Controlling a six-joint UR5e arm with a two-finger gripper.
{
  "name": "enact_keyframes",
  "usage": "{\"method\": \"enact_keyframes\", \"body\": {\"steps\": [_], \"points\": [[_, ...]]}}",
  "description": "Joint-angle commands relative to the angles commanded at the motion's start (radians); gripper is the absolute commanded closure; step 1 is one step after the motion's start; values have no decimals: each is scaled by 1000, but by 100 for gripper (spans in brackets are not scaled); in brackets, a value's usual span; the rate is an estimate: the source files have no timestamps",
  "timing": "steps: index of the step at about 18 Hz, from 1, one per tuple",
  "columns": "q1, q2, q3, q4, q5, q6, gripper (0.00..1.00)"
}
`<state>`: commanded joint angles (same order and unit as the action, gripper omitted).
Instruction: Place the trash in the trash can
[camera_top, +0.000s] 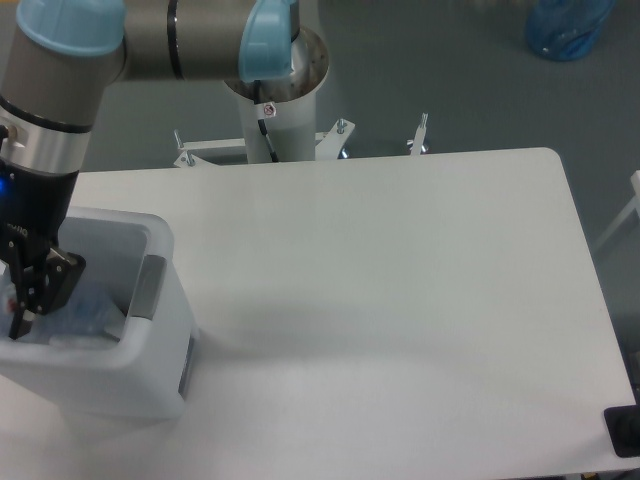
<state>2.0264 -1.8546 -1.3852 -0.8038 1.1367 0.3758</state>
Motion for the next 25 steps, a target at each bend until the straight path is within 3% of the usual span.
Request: {"method": "enact_keyframes", "body": {"steps": [1, 7, 13, 19, 21, 25], "points": [[5, 0, 0, 0, 0, -2, 0], [41, 11, 8, 0, 0, 5, 0], [194, 40, 26, 0, 40, 20, 0], [307, 41, 25, -14, 155, 280, 0], [310, 52, 15, -46, 268, 356, 0], [305, 77, 29, -211, 418, 556, 0]]}}
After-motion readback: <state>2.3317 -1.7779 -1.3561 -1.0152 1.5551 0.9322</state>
